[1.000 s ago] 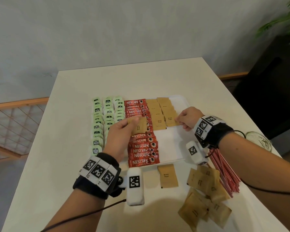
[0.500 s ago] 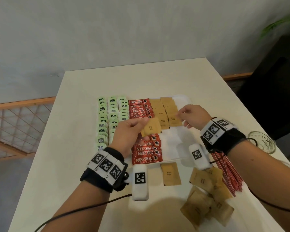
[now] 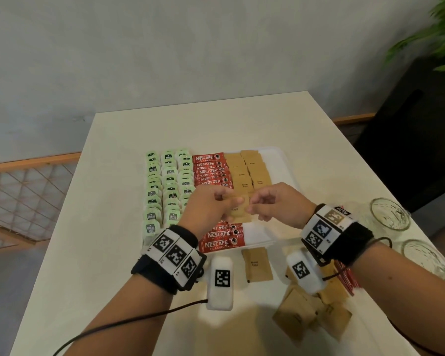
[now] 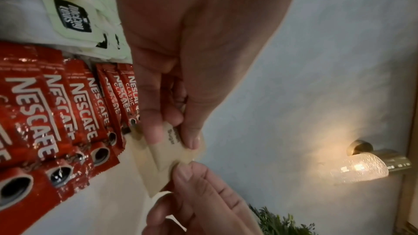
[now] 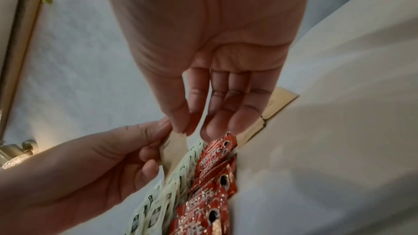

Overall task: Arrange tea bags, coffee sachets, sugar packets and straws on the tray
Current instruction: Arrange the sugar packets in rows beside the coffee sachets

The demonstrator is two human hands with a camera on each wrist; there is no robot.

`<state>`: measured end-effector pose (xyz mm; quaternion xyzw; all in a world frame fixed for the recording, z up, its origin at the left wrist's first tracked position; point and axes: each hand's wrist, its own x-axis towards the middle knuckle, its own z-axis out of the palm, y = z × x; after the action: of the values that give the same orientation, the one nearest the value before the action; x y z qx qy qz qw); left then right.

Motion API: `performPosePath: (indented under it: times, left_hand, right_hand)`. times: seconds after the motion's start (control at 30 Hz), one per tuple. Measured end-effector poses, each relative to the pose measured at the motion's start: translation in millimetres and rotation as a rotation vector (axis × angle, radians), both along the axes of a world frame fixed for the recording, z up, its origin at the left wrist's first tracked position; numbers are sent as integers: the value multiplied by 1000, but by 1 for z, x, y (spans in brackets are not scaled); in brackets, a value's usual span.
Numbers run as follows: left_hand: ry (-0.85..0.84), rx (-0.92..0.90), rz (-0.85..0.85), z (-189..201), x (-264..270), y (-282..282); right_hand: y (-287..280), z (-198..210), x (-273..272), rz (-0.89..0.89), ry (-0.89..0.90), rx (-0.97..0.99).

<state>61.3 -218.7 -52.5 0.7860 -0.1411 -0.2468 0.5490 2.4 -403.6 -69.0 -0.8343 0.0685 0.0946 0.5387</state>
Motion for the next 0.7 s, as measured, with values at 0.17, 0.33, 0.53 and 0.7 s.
performPosePath:
  times: [0.17,0.33,0.53,0.7]
  left_hand:
    - [51,-99,66,1,2,-3]
    - [-15,-104,173,7,7,4]
    - [33,-160,241,8,12,19]
    - [64,-178,255,3,15,28]
  right_hand:
    - [-2,-7,1,-120,-25,89]
    - [-20,-26,15,-302,77,-10]
    - [-24,-34,24,-428,176,-14]
    - [-17,-29,29,-419,227,-136]
